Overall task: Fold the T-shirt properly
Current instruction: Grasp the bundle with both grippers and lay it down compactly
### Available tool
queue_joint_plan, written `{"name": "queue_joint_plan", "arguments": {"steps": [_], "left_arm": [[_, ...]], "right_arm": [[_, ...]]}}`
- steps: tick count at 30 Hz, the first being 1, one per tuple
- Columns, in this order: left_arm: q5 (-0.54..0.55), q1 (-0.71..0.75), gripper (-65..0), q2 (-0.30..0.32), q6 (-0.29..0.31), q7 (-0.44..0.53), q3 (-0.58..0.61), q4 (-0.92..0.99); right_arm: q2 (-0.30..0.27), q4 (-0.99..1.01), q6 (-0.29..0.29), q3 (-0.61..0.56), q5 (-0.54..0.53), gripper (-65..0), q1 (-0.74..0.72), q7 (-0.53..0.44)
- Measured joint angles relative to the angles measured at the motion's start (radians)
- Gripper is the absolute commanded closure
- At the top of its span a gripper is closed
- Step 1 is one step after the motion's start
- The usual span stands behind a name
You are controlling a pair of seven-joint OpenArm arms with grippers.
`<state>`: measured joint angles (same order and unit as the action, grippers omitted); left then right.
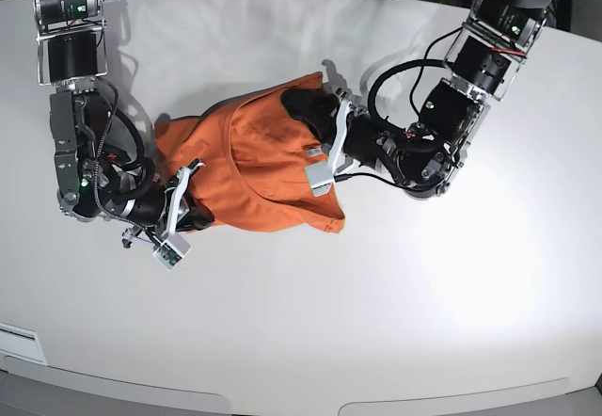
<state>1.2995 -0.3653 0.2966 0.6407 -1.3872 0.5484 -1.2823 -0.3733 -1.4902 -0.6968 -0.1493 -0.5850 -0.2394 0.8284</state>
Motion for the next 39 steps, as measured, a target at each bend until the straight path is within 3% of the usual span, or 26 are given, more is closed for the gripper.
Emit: {"name": "queue_joint_plan", "arguments": {"steps": [7, 13, 18, 23, 29, 39], "left_arm": [[-0.059, 0.000, 0.0, -0.002, 0.003, 0.006, -0.001, -0.004], [-0.071, -0.001, 0.0, -0.003, 0.015, 0.006, -0.001, -0.004], [-0.183, -0.006, 0.0, -0.009, 0.050, 0.047, -0.001, -0.010], [-0.470, -0.031, 0.0, -0.013, 0.056, 0.277, -0.007, -0.015], [-0.658, -0.032, 0.0, -0.012, 0.053, 0.461, -0.007, -0.019], [-0.945, -0.084, 0.0, -0.010, 0.039, 0.647, -0.006, -0.008]], "right_arm": [[-0.001, 0.006, 0.000, 0.000, 0.089, 0.0, 0.003, -0.063], [-0.001, 0.179, -0.003, 0.002, 0.078, 0.0, 0.003, -0.159], [-0.019, 0.198, -0.003, 0.000, 0.019, 0.0, -0.002, -0.122], [-0.056, 0.194, -0.003, 0.002, -0.085, 0.0, 0.001, -0.005], [-0.074, 0.177, 0.000, 0.005, -0.108, 0.0, 0.047, -0.036], [-0.077, 0.029, -0.003, 0.168, -0.126, 0.0, 0.244, -0.027]]}}
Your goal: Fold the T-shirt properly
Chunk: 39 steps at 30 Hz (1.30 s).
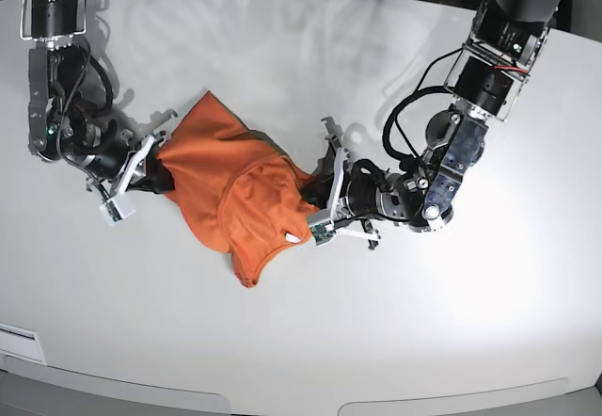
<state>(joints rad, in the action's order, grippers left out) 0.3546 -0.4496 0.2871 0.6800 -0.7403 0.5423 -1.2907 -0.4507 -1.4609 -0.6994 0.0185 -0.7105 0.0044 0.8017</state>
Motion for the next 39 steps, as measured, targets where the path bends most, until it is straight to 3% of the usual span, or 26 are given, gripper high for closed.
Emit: {"name": "queue_joint_plan", "arguments": {"steps": [4, 9, 12, 16, 20, 24, 28, 33, 35, 37, 39], "left_arm": [[-0.077, -0.002, 0.0, -0.007, -0.010, 0.096, 0.001, 0.009], [-0.198, 0.003, 0.0, -0.069, -0.018, 0.171, 0.001, 0.016], [-0.260, 0.012, 0.0, -0.108, -0.071, 0.214, 0.002, 0.017], [-0.330, 0.005, 0.0, -0.158, -0.175, 0.233, 0.003, 0.019], [-0.355, -0.035, 0.0, -0.191, -0.179, 0.243, 0.003, 0.019], [-0.345, -0.087, 0.0, -0.198, -0.179, 0.234, 0.003, 0.019], [-0.260, -0.123, 0.0, -0.195, -0.179, 0.073, 0.003, 0.019], [-0.041, -0.146, 0.0, -0.199, -0.182, -0.170, -0.040, 0.018], [0.045, -0.146, 0.0, -0.200, -0.174, -0.236, -0.092, 0.018], [0.148, -0.145, 0.0, -0.199, -0.124, -0.299, -0.168, 0.018], [0.276, -0.144, 0.0, -0.198, -0.085, -0.382, -0.259, 0.018]], "right_arm": [[0.000, -0.088, 0.003, 0.084, -0.077, 0.0, 0.093, 0.090], [0.003, -0.168, 0.003, 0.145, -0.102, 0.0, 0.219, 0.085], [0.002, -0.208, 0.003, 0.159, -0.111, 0.0, 0.293, 0.070], [0.002, -0.250, 0.022, 0.161, -0.118, 0.0, 0.365, 0.051], [0.002, -0.309, 0.048, 0.160, -0.116, 0.0, 0.420, 0.056], [0.003, -0.386, 0.097, 0.158, -0.039, 0.0, 0.454, 0.080], [0.005, -0.447, 0.161, 0.184, 0.024, 0.0, 0.464, 0.091], [0.005, -0.488, 0.187, 0.294, 0.049, 0.0, 0.457, -0.058], [0.006, -0.497, 0.181, 0.343, 0.010, 0.0, 0.421, -0.059], [0.008, -0.498, 0.165, 0.410, -0.059, 0.0, 0.391, -0.061], [0.007, -0.498, 0.111, 0.487, -0.162, 0.0, 0.378, -0.043]]}}
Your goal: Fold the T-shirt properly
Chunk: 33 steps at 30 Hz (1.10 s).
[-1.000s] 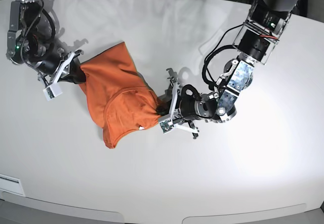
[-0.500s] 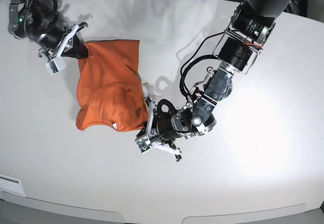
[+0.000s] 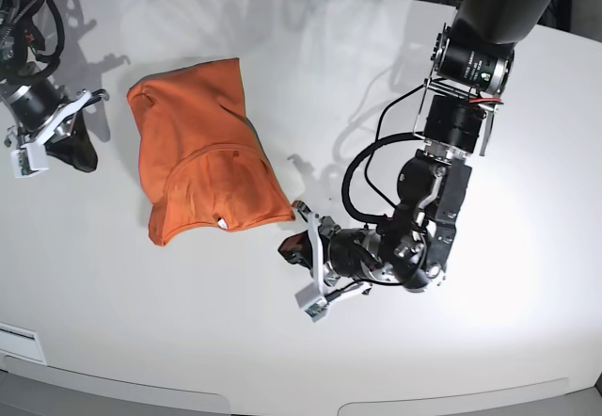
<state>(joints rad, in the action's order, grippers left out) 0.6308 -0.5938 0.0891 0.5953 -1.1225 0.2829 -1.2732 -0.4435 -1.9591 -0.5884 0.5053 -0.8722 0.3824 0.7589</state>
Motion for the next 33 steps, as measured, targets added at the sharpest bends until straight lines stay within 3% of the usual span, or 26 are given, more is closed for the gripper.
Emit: {"name": "queue_joint_plan", "arguments": {"steps": [4, 6, 11, 17, 22, 28, 33], "left_arm": [[0.344, 0.001, 0.0, 0.002, 0.044, -0.200, -0.184, 0.000], [0.542, 0.003, 0.0, 0.019, 0.074, -0.274, -0.248, 0.000], [0.836, 0.006, 0.0, 0.073, 0.079, -0.279, -0.317, -0.001], [0.827, 0.069, 0.0, 0.138, 0.039, -0.284, -0.310, -0.002], [0.826, 0.169, 0.0, 0.216, 0.034, -0.283, -0.311, -0.051], [0.824, 0.353, 0.0, 0.352, 0.027, -0.282, -0.311, -0.359], [0.828, 0.589, 0.0, 0.492, 0.038, -0.285, -0.341, -0.686]], "right_arm": [[0.014, 0.000, -0.101, 0.148, -0.243, 0.0, 0.002, 0.154], [0.037, 0.000, -0.105, 0.220, -0.389, 0.0, 0.003, 0.227], [0.039, 0.000, -0.105, 0.332, -0.584, 0.0, 0.063, 0.414], [0.044, -0.002, -0.105, 0.417, -0.584, 0.0, 0.172, 0.505], [0.079, -0.004, -0.105, 0.457, -0.585, 0.0, 0.258, 0.561], [0.087, -0.006, -0.105, 0.469, -0.585, 0.0, 0.385, 0.585], [0.135, -0.006, -0.105, 0.518, -0.587, 0.0, 0.501, 0.603]]}}
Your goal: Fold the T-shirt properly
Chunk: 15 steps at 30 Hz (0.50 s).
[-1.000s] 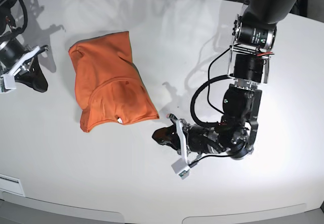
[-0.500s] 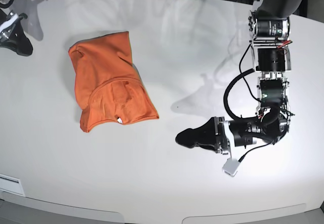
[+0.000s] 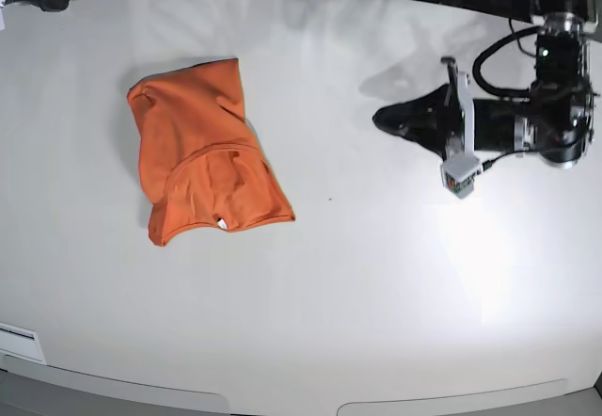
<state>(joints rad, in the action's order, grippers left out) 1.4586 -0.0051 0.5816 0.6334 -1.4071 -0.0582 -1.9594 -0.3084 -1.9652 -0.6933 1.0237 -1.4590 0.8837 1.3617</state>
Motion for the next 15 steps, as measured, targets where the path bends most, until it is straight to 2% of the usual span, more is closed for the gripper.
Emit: {"name": "queue_joint_plan", "arguments": {"steps": [4, 6, 11, 15], "left_arm": [[0.006, 0.197, 0.0, 0.086, 0.001, 0.004, -0.095, -0.172], [0.000, 0.308, 0.0, 0.107, 0.002, 0.002, -0.163, -0.224], [0.000, 0.588, 0.0, 0.109, 0.000, 0.005, -0.316, -0.299], [0.000, 0.827, 0.0, 0.111, 0.000, 0.010, -0.399, -0.298]], "right_arm": [[0.014, -0.001, 0.000, 0.058, -0.008, 0.0, 0.081, 0.029], [0.022, -0.002, 0.000, 0.074, -0.008, 0.0, 0.127, 0.039], [0.059, -0.003, 0.000, 0.078, -0.005, 0.0, 0.262, 0.042], [0.091, -0.003, 0.000, 0.078, -0.013, 0.0, 0.315, 0.038]]}}
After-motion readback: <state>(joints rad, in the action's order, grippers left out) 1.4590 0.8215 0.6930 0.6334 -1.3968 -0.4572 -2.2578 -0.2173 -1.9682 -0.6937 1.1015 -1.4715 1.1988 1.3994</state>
